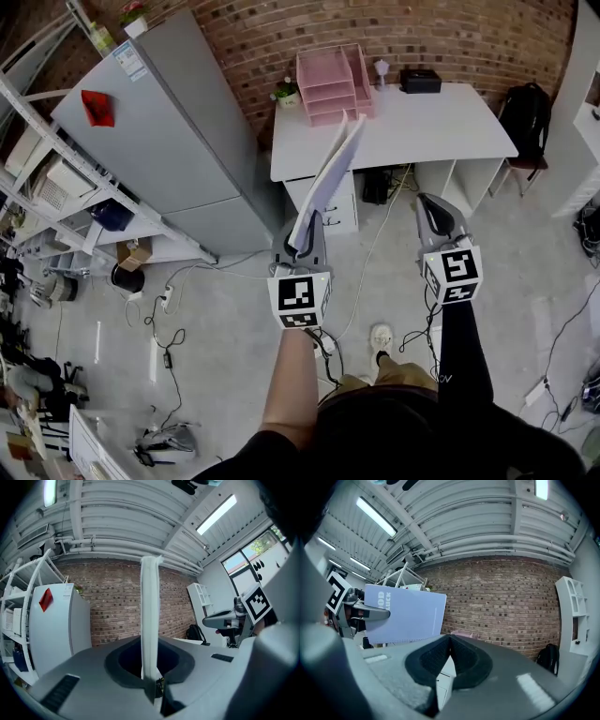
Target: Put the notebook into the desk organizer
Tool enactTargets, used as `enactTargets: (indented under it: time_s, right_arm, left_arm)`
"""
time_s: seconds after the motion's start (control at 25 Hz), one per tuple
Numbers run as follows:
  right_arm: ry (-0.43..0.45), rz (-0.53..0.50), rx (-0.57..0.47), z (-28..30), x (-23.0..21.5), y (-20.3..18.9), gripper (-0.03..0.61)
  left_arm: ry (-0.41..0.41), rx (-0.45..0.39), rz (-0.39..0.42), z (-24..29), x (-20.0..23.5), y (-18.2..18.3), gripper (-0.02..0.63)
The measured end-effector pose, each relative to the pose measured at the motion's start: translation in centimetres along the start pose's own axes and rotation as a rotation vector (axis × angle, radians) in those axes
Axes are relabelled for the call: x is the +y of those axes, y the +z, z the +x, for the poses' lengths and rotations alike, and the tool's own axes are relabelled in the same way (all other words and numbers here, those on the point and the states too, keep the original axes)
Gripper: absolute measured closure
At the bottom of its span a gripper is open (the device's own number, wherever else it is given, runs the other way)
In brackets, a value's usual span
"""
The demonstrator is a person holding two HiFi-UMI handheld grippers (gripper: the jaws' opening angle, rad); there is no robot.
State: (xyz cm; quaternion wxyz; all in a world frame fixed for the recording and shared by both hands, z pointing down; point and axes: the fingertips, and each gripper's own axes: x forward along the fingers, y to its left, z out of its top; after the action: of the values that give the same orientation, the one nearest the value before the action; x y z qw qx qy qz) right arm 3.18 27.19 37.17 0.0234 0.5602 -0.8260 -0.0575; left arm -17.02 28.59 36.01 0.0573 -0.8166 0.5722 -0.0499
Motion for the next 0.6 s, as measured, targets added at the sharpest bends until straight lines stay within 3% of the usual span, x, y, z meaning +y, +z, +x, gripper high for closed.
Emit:
enactTargets:
  time_s: [0.6]
  right_arm:
    - [0.031,-0.004,-0.013,11.3,-9.6,-0.7,0.577]
  left_arm:
    - [0.024,-0.011,-0.012,14.0,0.4,1.0,0.578]
